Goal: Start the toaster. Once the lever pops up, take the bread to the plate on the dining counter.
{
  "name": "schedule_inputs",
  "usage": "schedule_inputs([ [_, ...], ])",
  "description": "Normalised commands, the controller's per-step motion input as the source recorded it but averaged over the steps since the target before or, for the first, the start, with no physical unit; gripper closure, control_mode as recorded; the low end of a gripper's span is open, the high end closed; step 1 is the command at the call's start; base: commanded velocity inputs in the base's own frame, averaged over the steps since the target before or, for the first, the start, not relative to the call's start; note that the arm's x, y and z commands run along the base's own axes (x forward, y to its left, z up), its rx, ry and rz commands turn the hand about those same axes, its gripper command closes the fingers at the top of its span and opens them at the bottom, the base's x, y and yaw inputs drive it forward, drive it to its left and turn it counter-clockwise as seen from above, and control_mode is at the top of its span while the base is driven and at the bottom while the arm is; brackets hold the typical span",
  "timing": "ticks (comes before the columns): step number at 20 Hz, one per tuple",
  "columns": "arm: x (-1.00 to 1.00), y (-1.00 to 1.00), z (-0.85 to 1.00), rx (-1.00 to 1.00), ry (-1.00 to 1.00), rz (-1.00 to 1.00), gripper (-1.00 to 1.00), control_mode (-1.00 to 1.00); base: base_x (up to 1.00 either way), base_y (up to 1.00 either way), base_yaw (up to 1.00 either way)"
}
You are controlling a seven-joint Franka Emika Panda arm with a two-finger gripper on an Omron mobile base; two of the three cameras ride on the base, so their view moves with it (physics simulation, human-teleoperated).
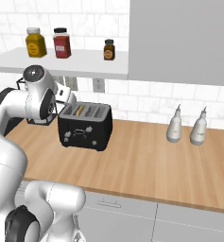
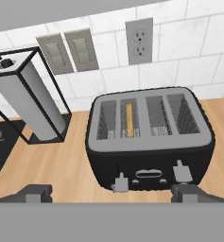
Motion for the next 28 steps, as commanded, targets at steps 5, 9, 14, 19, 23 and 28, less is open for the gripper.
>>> schedule_inputs([
  [5,0.00,0.00,0.00,0.00,0.00,0.00,-1.00,-1.00,0.00,0.00,0.00],
  [9,0.00,0.00,0.00,0.00,0.00,0.00,-1.00,-1.00,0.00,0.00,0.00],
  [14,0.00,0.00,0.00,0.00,0.00,0.00,-1.00,-1.00,0.00,0.00,0.00],
  [19,0.00,0.00,0.00,0.00,0.00,0.00,-1.00,-1.00,0.00,0.00,0.00],
  [23,0.00,0.00,0.00,0.00,0.00,0.00,-1.00,-1.00,0.00,0.00,0.00],
  [28,0.00,0.00,0.00,0.00,0.00,0.00,-1.00,-1.00,0.00,0.00,0.00],
])
